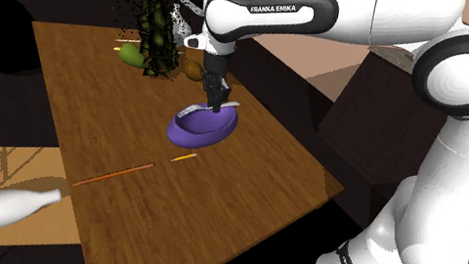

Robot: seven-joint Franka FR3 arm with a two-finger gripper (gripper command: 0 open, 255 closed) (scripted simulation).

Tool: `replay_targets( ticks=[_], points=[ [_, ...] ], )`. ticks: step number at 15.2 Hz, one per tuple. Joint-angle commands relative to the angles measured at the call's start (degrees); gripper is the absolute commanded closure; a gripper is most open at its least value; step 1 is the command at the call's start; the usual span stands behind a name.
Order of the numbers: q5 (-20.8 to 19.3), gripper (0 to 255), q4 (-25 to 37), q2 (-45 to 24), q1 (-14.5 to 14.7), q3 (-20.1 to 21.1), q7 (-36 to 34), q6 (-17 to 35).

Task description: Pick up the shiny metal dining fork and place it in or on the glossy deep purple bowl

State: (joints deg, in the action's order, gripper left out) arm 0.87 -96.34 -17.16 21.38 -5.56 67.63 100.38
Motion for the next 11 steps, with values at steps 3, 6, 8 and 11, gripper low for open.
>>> replay_targets(
  ticks=[3, 6, 8, 11],
  points=[
    [0.0, 255, 0.0, 0.0, 0.0, 0.0, 0.0, 0.0],
    [0.0, 0, 0.0, 0.0, 0.0, 0.0, 0.0, 0.0],
    [0.0, 0, 0.0, 0.0, 0.0, 0.0, 0.0, 0.0],
    [0.0, 0, 4.2, -0.3, 0.0, 0.0, 0.0, -3.9]
  ],
)
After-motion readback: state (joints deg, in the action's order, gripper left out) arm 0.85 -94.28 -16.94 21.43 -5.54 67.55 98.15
